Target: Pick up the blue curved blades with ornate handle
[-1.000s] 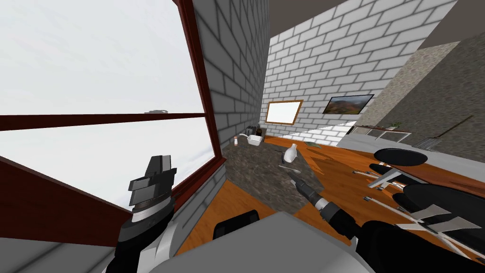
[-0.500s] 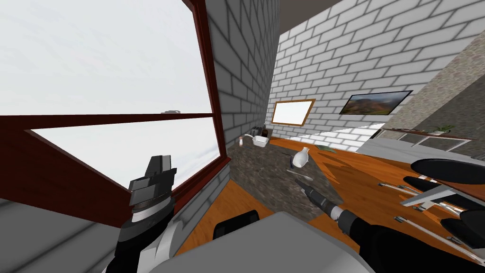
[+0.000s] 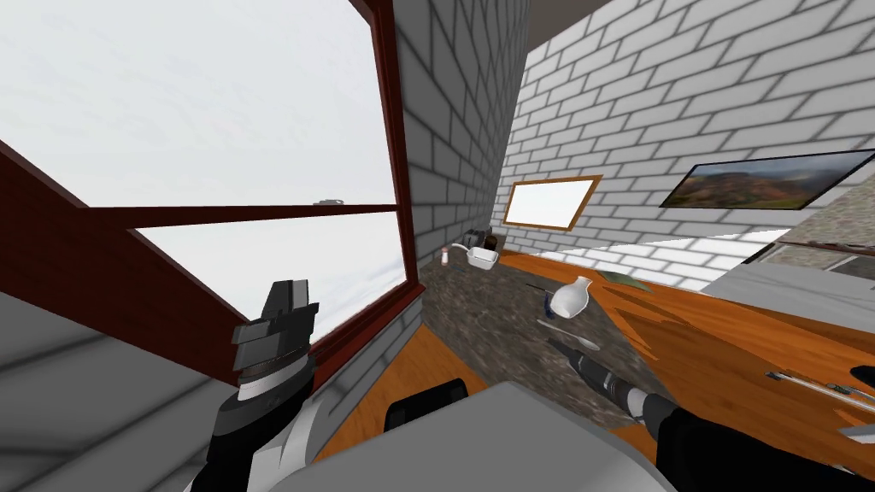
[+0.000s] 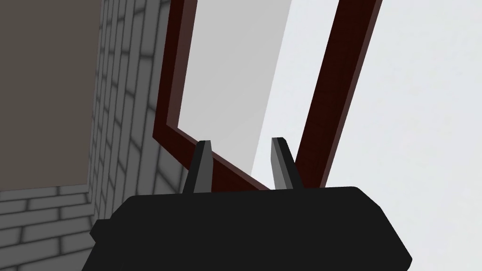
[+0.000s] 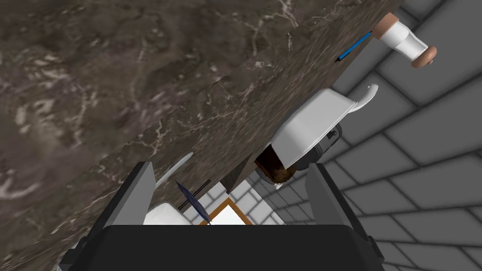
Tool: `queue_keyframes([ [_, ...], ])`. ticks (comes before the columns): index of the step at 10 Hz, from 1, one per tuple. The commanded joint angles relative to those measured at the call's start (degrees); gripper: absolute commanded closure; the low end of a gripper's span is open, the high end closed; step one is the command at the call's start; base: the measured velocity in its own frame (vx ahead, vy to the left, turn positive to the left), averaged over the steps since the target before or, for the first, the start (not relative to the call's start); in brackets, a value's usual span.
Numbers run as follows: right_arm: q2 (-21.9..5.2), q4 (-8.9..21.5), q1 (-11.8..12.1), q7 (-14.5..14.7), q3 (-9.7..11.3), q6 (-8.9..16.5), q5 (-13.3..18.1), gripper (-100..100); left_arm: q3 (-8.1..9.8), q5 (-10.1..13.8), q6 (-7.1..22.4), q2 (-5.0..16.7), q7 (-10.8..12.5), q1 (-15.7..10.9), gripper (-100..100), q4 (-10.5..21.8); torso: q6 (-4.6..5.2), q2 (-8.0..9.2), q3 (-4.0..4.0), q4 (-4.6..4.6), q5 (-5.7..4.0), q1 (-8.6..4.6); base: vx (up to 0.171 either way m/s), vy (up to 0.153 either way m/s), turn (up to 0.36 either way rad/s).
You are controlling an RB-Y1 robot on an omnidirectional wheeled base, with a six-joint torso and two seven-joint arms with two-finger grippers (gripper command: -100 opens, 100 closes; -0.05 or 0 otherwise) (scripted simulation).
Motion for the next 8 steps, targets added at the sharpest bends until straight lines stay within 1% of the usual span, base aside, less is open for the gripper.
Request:
queue_keyframes([
  [1,-1.3,-0.4,2.7,-0.2,-0.9,0.8,-0.8,-100,0.0,0.0,0.0,0.0,0.0,0.0,0,0.0,0.0,0.0,0.0,0.0,0.0,0.0,0.054,-0.008,0.118],
  [2,-3.6,0.4,4.1,-0.6,-1.5,2.0,-2.1,-100,0.0,0.0,0.0,0.0,0.0,0.0,0,0.0,0.04,0.03,0.01,0.0,0.01,0.01,0.062,-0.008,0.197],
  [3,-3.6,0.4,5.5,-0.6,-1.5,2.0,-2.1,-100,0.0,0.0,0.0,0.0,0.0,0.0,0,0.0,0.0,0.0,0.0,0.0,0.01,0.0,0.058,-0.014,0.104],
  [4,-5.9,1.2,6.9,-0.9,-2.0,3.1,-3.3,-100,0.0,0.0,0.0,0.0,0.0,0.0,0,0.0,0.04,0.01,0.0,0.0,0.0,-0.02,0.06,-0.008,0.169],
  [5,-5.9,1.2,8.3,-0.9,-2.0,3.1,-3.3,-100,0.0,0.0,0.0,0.0,0.0,0.0,0,0.0,0.01,0.0,-0.01,0.0,0.01,-0.01,0.052,-0.015,0.111],
  [6,-8.0,1.9,10.7,-1.3,-2.5,4.3,-4.5,-100,0.01,0.0,0.0,0.0,0.0,0.0,0,0.0,0.05,0.04,0.02,0.01,0.0,0.0,0.07,-0.03,0.186],
  [7,-9.5,2.6,12.9,-1.7,-2.9,5.4,-5.7,-100,0.0,0.0,0.0,0.0,0.0,0.0,0,0.0,0.01,-0.02,-0.01,0.0,0.0,-0.05,0.097,-0.049,0.286],
  [8,-10.1,2.6,13.6,-1.7,-2.9,5.4,-5.7,-100,0.0,0.0,0.0,0.0,0.0,0.0,0,0.0,-0.01,-0.12,-0.07,-0.03,-0.02,-0.13,0.08,-0.039,0.09],
])
